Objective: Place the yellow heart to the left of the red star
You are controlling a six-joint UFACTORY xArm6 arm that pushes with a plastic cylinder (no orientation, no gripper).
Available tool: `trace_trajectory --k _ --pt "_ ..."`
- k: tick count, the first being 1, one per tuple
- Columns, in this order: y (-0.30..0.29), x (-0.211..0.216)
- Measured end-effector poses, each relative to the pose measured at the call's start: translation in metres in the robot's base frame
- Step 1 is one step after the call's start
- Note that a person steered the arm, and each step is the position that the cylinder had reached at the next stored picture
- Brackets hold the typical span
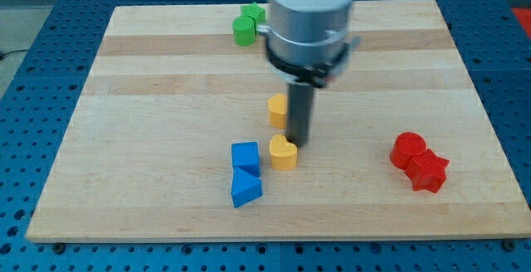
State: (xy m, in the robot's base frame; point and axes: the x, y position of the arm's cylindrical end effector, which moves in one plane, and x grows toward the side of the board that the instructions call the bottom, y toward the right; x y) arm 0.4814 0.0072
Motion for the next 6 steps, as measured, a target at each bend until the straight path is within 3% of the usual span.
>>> trace_trajectory --k 1,2,3,6 --pt "-0.073 -0.018" --pt "-0.104 0.008" --pt "-0.103 0.021" --pt "0.001 0.043"
